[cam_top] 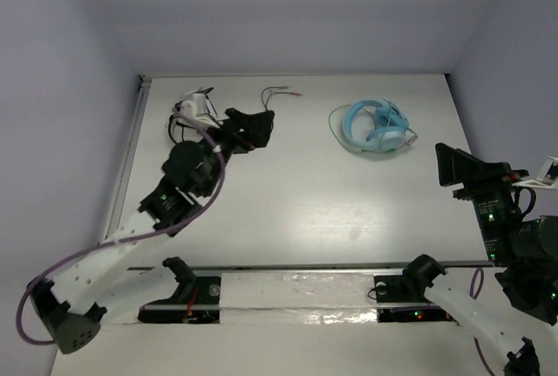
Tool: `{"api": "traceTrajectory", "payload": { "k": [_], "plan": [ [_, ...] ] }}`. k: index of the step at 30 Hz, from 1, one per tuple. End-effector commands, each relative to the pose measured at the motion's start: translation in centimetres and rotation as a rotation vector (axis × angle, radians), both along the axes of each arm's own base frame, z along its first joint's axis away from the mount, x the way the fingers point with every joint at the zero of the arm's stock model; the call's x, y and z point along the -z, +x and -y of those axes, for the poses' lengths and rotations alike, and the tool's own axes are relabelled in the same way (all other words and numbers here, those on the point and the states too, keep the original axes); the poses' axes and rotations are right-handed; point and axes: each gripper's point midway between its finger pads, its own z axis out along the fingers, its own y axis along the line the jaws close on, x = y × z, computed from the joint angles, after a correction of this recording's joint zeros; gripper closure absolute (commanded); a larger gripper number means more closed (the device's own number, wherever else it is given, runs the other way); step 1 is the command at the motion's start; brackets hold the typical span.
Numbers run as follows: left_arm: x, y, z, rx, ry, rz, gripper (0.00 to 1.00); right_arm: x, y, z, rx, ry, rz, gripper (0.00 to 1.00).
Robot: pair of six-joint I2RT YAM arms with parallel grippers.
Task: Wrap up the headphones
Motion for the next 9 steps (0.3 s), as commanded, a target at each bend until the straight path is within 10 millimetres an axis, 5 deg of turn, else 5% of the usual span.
{"api": "traceTrajectory", "payload": {
  "k": [1, 5, 9],
  "plan": [
    [1.7, -1.6, -0.7, 0.038, 0.036, -0.008, 0.01, 1.8, 0.2, 0.3, 0.019, -0.017, -0.048, 0.14],
    [0.3, -3.4, -2.5, 0.034, 0.030, 0.028, 0.01, 1.9, -0.2, 0.8, 0.030, -0.013, -0.047, 0.07],
    [2.1, -3.3, -2.5, 0.033, 0.050, -0.010, 0.01, 2.1, 0.1, 0.6, 0.028, -0.015, -0.048, 0.01]
  ]
}}
